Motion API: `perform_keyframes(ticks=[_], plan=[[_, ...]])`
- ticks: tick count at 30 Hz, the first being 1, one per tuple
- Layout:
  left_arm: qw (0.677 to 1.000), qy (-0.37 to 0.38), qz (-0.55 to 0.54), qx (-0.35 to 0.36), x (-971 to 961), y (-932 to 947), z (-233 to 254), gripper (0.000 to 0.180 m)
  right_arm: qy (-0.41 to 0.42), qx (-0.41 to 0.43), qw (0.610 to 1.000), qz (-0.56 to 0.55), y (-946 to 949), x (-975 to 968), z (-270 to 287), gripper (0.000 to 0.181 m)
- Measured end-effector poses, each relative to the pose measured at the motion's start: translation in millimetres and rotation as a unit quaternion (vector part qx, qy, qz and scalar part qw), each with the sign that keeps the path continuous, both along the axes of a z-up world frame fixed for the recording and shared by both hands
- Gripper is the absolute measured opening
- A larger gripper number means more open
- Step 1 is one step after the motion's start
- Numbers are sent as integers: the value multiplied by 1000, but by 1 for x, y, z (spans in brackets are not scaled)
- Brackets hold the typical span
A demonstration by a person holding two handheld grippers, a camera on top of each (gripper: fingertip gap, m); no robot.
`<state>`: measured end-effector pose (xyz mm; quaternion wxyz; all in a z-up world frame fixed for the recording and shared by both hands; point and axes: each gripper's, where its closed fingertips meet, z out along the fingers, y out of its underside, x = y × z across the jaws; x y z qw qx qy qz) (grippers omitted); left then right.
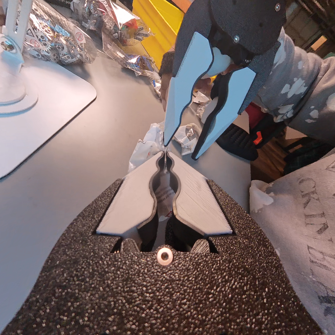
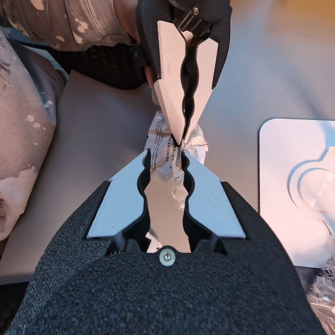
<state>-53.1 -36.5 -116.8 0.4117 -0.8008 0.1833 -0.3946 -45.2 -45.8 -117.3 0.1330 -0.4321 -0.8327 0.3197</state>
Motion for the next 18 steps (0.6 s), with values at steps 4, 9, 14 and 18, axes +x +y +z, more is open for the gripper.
perform_keyframes(ticks=[4, 9, 14, 18], plan=[[997, -56, 9, -44, -1, 2, -6, 0, -12, -2, 1000, -2, -6, 8, -4, 36], [997, -54, -2, -47, 3, 0, -10, 0, -9, -3, 1000, -27, -1, 9, -16, 43], [997, -57, -18, -39, 9, -4, -8, 0, -22, -72, 997, -20, -11, 10, -20, 31], [998, -57, -23, -30, 12, -6, -6, 0, -32, -145, 988, -31, -14, 11, -17, 19]])
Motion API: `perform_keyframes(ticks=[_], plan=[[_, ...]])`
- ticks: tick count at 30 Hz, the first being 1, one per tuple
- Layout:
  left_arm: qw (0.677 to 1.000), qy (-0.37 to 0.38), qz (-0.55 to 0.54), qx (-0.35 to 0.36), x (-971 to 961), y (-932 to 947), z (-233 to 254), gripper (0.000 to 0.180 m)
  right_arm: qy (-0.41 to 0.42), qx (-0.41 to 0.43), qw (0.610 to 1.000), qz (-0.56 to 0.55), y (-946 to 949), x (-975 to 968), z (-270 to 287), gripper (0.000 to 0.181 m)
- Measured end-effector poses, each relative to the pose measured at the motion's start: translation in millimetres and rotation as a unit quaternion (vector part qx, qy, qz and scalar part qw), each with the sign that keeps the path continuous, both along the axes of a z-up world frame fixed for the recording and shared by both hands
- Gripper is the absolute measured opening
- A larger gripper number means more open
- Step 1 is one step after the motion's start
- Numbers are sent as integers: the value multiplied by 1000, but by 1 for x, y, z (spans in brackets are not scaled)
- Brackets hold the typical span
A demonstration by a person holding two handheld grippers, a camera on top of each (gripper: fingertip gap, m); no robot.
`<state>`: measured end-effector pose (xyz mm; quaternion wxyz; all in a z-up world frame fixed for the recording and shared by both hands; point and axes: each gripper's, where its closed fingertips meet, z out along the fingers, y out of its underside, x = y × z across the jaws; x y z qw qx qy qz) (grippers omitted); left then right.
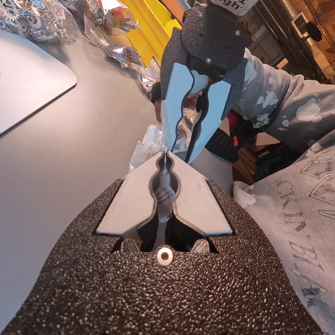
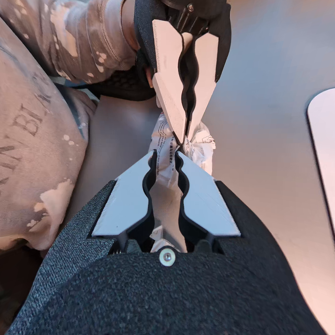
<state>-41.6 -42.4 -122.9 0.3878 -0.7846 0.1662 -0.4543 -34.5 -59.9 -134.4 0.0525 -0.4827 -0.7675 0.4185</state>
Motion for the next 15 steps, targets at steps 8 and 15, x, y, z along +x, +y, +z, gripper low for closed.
perform_keyframes(ticks=[8, 15], plan=[[1000, 13, -9, 21, 7, -3, 4, 0, -41, -87, 995, -12, -9, 5, 1, 11], [997, 46, -4, 68, 13, 1, 8, 0, -66, -209, 976, 2, -31, 8, 8, 0]])
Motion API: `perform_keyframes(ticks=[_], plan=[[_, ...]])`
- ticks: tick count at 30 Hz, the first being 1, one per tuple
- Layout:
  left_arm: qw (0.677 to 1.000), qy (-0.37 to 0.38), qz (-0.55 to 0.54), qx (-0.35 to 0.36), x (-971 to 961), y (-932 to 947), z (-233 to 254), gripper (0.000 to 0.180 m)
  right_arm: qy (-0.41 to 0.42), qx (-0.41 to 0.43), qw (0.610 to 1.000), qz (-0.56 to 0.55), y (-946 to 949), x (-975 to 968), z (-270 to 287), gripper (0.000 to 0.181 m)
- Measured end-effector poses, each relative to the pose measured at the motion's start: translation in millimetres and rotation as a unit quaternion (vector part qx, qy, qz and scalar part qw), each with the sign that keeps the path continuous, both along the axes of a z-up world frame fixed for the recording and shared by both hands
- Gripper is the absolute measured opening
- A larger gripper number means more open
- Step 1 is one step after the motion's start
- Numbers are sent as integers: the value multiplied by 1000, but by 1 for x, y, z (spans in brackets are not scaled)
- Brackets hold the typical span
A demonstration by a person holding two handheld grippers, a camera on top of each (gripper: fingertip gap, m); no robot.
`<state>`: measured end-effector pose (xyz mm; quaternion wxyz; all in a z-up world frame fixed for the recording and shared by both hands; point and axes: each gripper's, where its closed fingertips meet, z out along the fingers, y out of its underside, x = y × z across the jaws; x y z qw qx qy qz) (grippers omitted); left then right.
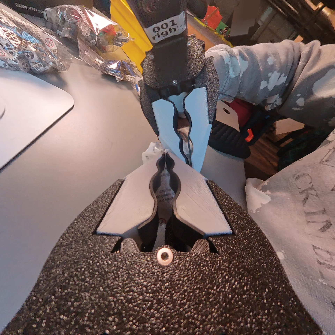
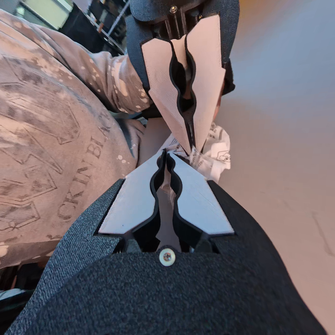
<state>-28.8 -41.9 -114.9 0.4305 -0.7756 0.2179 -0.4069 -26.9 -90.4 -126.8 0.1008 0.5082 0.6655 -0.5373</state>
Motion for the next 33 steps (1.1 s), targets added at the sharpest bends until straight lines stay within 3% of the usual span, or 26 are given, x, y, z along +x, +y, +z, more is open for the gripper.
perform_keyframes(ticks=[4, 13, 16, 19, 22, 26, 33], plan=[[1000, 19, 15, 4, -7, 5, -5, 0, 30, -41, 999, -15, 0, -1, 9, 0], [990, 135, 34, -26, -5, 17, -44, 0, 95, 139, 985, -25, -13, 3, -15, 0], [985, 169, 29, -29, -1, 19, -54, 0, 107, 168, 980, -29, -16, 8, -20, 0], [973, 222, 57, -32, -15, 27, -68, 0, 135, 141, 981, -5, -46, 17, -14, 0], [976, 209, 43, -52, -19, 23, -68, 0, 170, 208, 963, -20, -50, 10, -18, 0], [982, 172, 55, -55, -30, 20, -54, 0, 213, 228, 948, -66, -20, 12, -6, 0], [996, 37, 51, -64, -44, 9, -15, 18, 242, 363, 899, -41, 4, 29, -16, 0]])
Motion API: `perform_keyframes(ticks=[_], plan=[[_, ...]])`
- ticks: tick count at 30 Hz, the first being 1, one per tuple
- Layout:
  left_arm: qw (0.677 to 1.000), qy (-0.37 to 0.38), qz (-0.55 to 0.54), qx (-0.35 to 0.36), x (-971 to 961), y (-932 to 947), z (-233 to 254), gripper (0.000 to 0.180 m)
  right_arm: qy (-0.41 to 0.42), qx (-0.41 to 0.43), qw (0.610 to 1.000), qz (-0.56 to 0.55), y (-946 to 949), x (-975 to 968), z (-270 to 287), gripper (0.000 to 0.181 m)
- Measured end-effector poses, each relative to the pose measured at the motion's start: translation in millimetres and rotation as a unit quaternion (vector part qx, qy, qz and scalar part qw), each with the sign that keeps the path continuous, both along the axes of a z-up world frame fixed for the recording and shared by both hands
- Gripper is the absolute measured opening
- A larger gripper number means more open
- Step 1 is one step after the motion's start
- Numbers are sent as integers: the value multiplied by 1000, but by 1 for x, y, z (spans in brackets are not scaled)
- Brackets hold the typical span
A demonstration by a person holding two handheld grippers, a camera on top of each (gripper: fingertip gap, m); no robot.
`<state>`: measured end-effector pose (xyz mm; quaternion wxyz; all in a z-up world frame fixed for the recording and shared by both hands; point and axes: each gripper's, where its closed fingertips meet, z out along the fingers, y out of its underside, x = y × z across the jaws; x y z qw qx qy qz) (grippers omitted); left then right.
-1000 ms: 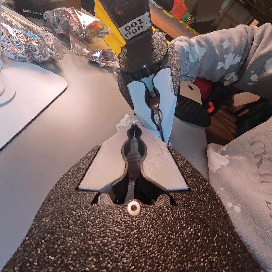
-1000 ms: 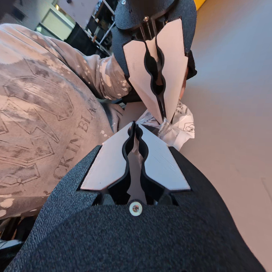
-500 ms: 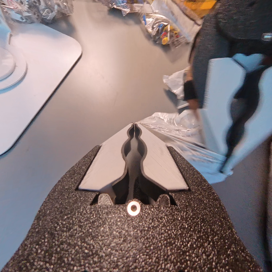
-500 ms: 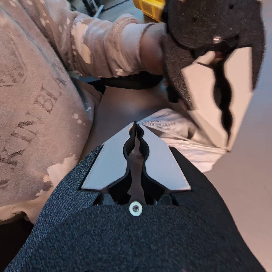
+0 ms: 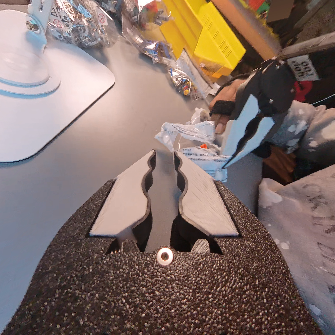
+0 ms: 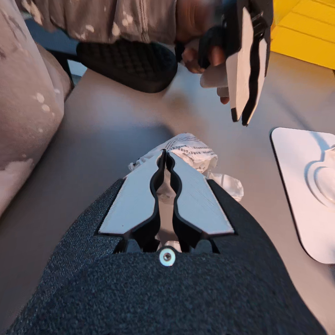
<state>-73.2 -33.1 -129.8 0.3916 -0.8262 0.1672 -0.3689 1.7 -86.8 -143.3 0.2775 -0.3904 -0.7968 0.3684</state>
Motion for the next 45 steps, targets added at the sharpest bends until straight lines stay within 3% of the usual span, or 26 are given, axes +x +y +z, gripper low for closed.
perform_keyframes(ticks=[5, 8, 11, 13, 18, 20, 23, 26, 35, 38, 45], plan=[[996, 4, -79, 31, 29, -25, 15, 31, 6, 113, 993, 17, 4, 2, -8, 0], [994, 42, -98, 39, 42, -29, -3, 41, 63, 174, 982, 31, 2, -3, 3, 0], [995, -35, -92, -7, 41, -27, -10, 51, 94, 292, 951, 42, 10, -3, 0, 0], [990, -73, -108, -53, 46, -29, -16, 58, 94, 319, 942, 50, 9, -1, -7, 0], [991, -4, -119, -66, 52, -28, -40, 38, 88, 276, 957, 26, 10, 3, -16, 0], [990, -20, -127, -53, 53, -30, -33, 34, 73, 199, 977, 0, 8, 6, -14, 5], [991, -12, -130, -9, 52, -33, -24, 30, 43, 38, 998, -37, 8, 13, 3, 33], [989, 16, -136, 52, 53, -35, -15, 29, 43, -74, 994, -69, 20, 16, 36, 31], [966, 115, -133, 190, 64, -34, 2, 29, -58, -55, 990, -119, 30, 1, 23, 16], [955, 116, -148, 229, 66, -43, 4, 28, -95, -87, 988, -89, 20, 8, 14, 28], [931, 136, -186, 284, 78, -56, 2, 28, -81, -32, 995, -40, 1, 5, -8, 35]])
